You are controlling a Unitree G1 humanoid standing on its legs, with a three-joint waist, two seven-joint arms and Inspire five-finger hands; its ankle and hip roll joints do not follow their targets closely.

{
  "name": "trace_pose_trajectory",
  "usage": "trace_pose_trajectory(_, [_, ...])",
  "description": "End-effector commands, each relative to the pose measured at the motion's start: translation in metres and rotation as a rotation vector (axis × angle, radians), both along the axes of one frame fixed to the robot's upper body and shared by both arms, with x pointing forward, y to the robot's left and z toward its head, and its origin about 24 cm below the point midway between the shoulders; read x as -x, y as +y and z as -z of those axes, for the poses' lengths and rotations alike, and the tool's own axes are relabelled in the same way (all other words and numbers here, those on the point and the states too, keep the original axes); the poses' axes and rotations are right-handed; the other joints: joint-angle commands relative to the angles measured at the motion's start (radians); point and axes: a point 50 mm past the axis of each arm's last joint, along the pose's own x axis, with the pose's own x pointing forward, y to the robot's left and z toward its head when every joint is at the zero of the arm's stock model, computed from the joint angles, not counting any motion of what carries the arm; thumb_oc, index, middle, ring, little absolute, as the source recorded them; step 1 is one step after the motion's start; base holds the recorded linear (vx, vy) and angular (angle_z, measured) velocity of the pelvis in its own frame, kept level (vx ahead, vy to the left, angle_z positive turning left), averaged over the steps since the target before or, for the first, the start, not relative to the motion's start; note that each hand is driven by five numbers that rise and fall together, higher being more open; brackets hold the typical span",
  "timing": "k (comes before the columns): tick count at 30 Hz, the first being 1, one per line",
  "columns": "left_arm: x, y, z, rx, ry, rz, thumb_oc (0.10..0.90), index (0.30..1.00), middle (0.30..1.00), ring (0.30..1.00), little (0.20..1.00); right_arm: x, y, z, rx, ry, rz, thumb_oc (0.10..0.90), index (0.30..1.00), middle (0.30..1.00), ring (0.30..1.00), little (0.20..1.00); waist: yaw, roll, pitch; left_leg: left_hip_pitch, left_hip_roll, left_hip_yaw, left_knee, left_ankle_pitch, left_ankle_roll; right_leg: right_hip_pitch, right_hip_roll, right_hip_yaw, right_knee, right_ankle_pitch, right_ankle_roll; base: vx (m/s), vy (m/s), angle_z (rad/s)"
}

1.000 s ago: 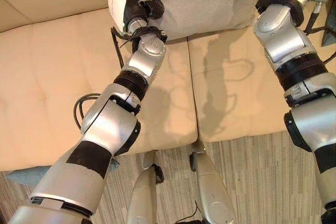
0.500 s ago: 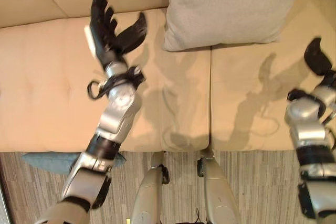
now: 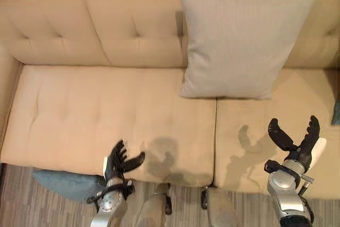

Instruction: Pick up all the scattered cushions and arrange them neatly on the sofa.

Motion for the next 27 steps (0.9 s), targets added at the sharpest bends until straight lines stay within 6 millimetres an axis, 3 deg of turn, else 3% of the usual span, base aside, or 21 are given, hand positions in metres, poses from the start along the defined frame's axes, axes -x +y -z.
trace_pose_trajectory(1, [0.007,0.014,-0.002,-0.132,-0.016,0.031,0.8,0.9,0.9,0.9,0.9,0.013,-0.018,-0.01,0.145,-0.014,-0.012,0.8,0.9,0.9,0.9,0.9,0.044,-0.035,-0.175,-0.006,0.092,0.01,0.036,-0.001,-0.058,-0.009,0.025,-0.022,0.11,-0.202,-0.016,-0.19,-0.071,0.34])
trace_pose_trajectory(2, [0.006,0.015,0.001,-0.196,0.013,0.042,0.8,0.9,0.9,0.9,0.9,0.011,-0.016,-0.008,0.129,-0.023,-0.009,0.8,0.9,0.9,0.9,0.9,0.058,-0.05,-0.175,-0.035,0.09,-0.008,0.061,0.042,-0.067,0.003,0.022,-0.05,0.08,-0.201,-0.023,-0.23,-0.077,0.37])
trace_pose_trajectory(6, [0.018,0.015,0.016,-0.245,0.097,0.038,0.8,0.9,0.9,0.9,0.9,0.019,-0.013,0.002,0.094,0.004,0.006,0.8,0.9,0.9,0.9,0.9,0.053,-0.097,-0.207,0.016,0.065,0.095,0.223,-0.131,-0.017,0.002,-0.025,-0.119,0.055,-0.169,-0.025,-0.26,-0.098,0.51])
trace_pose_trajectory(7, [0.018,0.015,0.017,-0.245,0.097,0.038,0.8,0.9,0.9,0.9,0.9,0.019,-0.013,0.002,0.094,0.004,0.006,0.8,0.9,0.9,0.9,0.9,0.053,-0.096,-0.207,0.014,0.066,0.094,0.228,-0.135,-0.017,0.003,-0.024,-0.119,0.055,-0.169,-0.025,-0.19,-0.084,0.65])
trace_pose_trajectory(8, [0.025,0.015,0.027,-0.255,0.158,0.042,0.8,0.9,0.9,0.9,0.9,0.026,-0.013,0.008,0.071,0.02,0.03,0.8,0.9,0.9,0.9,0.9,0.04,-0.102,-0.234,0.072,0.09,0.163,0.36,-0.211,-0.012,0.008,-0.029,-0.15,0.062,-0.171,-0.029,-0.15,-0.058,0.8])
trace_pose_trajectory(11, [0.033,0.013,0.04,-0.265,0.236,0.043,0.8,0.9,0.9,0.9,0.9,0.034,-0.01,0.016,0.02,0.03,0.055,0.8,0.9,0.9,0.9,0.9,0.018,-0.096,-0.275,0.181,0.107,0.205,0.424,-0.237,-0.019,-0.001,-0.033,-0.214,0.078,-0.162,-0.034,-0.19,0.01,0.71])
trace_pose_trajectory(14, [0.037,0.009,0.051,-0.292,0.311,0.072,0.8,0.9,0.9,0.9,0.9,0.041,-0.003,0.025,-0.044,0.036,0.056,0.8,0.9,0.9,0.9,0.9,-0.013,-0.073,-0.299,0.273,0.078,0.195,0.394,-0.259,-0.038,-0.029,-0.037,-0.28,0.12,-0.167,-0.039,-0.28,0.116,0.81])
trace_pose_trajectory(18, [0.043,-0.001,0.061,-0.304,0.382,0.075,0.8,0.9,0.9,0.9,0.9,0.041,0.005,0.031,-0.107,0.027,0.056,0.8,0.9,0.9,0.9,0.9,-0.046,-0.067,-0.298,0.307,0.034,0.23,0.309,-0.362,-0.005,-0.082,-0.081,-0.334,0.15,-0.125,-0.008,-0.33,0.224,0.59])
trace_pose_trajectory(22, [0.049,-0.004,0.067,-0.296,0.426,0.048,0.8,0.9,0.9,0.9,0.9,0.033,0.019,0.033,-0.139,0.026,0.014,0.8,0.9,0.9,0.9,0.9,-0.033,-0.097,-0.264,0.317,-0.044,0.226,0.209,-0.466,0.058,-0.121,-0.129,-0.315,0.122,-0.011,0.073,-0.31,0.245,0.61])
trace_pose_trajectory(23, [0.049,-0.004,0.067,-0.296,0.425,0.048,0.8,0.9,0.9,0.9,0.9,0.033,0.019,0.033,-0.139,0.026,0.014,0.8,0.9,0.9,0.9,0.9,-0.032,-0.097,-0.264,0.318,-0.044,0.227,0.209,-0.466,0.059,-0.121,-0.129,-0.315,0.122,-0.01,0.073,-0.35,0.206,-0.02])
trace_pose_trajectory(25, [0.06,-0.003,0.075,-0.315,0.504,0.049,0.8,0.9,0.9,0.9,0.9,0.033,0.027,0.034,-0.16,0.026,-0.009,0.8,0.9,0.9,0.9,0.9,-0.036,-0.117,-0.235,0.331,-0.075,0.211,0.13,-0.44,0.069,-0.143,-0.148,-0.262,0.085,0.069,0.135,-0.42,0.198,0.11])
trace_pose_trajectory(26, [0.062,-0.001,0.078,-0.329,0.524,0.05,0.8,0.9,0.9,0.9,0.9,0.031,0.029,0.034,-0.174,0.021,-0.007,0.8,0.9,0.9,0.9,0.9,-0.047,-0.118,-0.22,0.325,-0.078,0.194,0.117,-0.426,0.075,-0.162,-0.154,-0.204,0.093,0.099,0.161,-0.48,0.1,0.36])
trace_pose_trajectory(27, [0.06,0.001,0.079,-0.35,0.538,0.05,0.8,0.9,0.9,0.9,0.9,0.03,0.029,0.033,-0.183,0.004,-0.001,0.8,0.9,0.9,0.9,0.9,-0.069,-0.134,-0.201,0.302,-0.095,0.172,0.108,-0.394,0.083,-0.197,-0.167,-0.089,0.118,0.13,0.169,-0.5,0.09,0.39])
